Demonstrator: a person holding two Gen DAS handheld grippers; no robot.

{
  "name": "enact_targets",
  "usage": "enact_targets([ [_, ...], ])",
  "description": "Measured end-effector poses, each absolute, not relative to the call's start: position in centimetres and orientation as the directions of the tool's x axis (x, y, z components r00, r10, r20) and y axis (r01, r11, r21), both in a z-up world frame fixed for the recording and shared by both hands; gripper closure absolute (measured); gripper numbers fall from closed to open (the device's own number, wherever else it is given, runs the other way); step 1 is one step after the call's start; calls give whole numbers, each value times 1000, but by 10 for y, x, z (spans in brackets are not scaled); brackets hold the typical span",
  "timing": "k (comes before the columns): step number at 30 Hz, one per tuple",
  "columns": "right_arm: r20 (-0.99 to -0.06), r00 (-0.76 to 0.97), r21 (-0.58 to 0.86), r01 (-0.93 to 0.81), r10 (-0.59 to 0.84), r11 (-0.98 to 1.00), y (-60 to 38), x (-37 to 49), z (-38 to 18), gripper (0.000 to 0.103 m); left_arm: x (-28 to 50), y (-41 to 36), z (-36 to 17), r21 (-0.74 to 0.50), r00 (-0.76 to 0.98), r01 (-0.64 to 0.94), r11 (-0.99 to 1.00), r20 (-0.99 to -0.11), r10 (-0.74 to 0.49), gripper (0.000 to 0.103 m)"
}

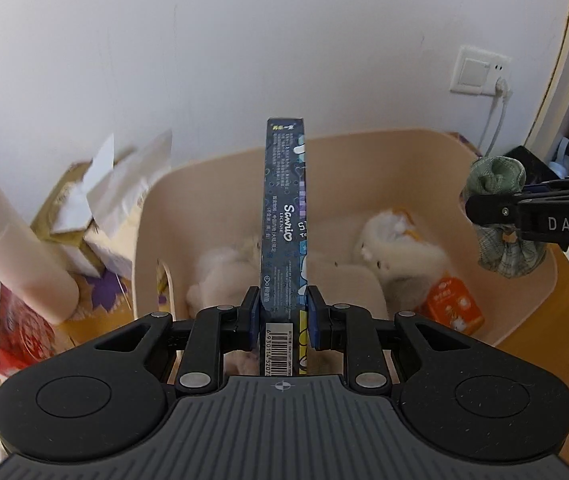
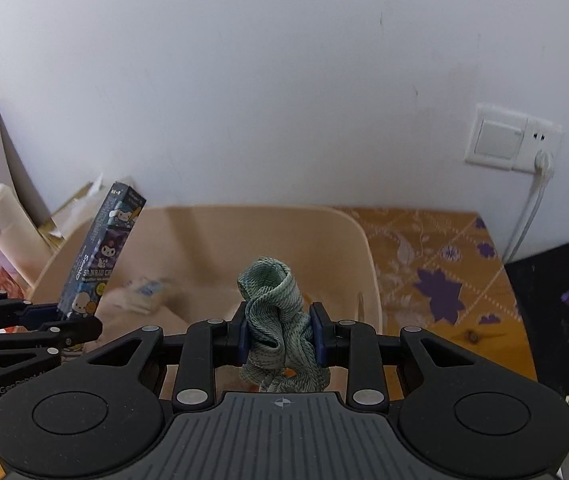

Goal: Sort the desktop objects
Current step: 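Open both tools to drop the snack box and scrunchie into the basket, then move both tools back from the basket to the remaining items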

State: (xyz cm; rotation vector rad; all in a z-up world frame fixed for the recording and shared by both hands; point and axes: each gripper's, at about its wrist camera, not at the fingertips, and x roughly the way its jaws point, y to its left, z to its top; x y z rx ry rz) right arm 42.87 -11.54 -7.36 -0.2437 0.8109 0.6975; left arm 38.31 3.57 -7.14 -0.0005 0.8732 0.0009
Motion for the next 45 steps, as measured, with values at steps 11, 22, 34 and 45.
enact_targets([
  [11,-737,473,24,-695,483,718,-113,416,-78,33,373,37,-64,-27,645,-12,1000,-764,-13,37],
  [22,-690,502,42,-691,521,722,-132,397,-48,0,344,26,-35,-4,701,-98,995,-710,66,27],
  [34,-688,481,113,-669,544,735,-180,348,-30,0,296,8,-14,19,712,-142,990,-693,115,27],
  [45,-685,472,121,-678,555,725,-227,308,-19,0,234,-3,-6,26,704,-205,978,-691,166,27],
])
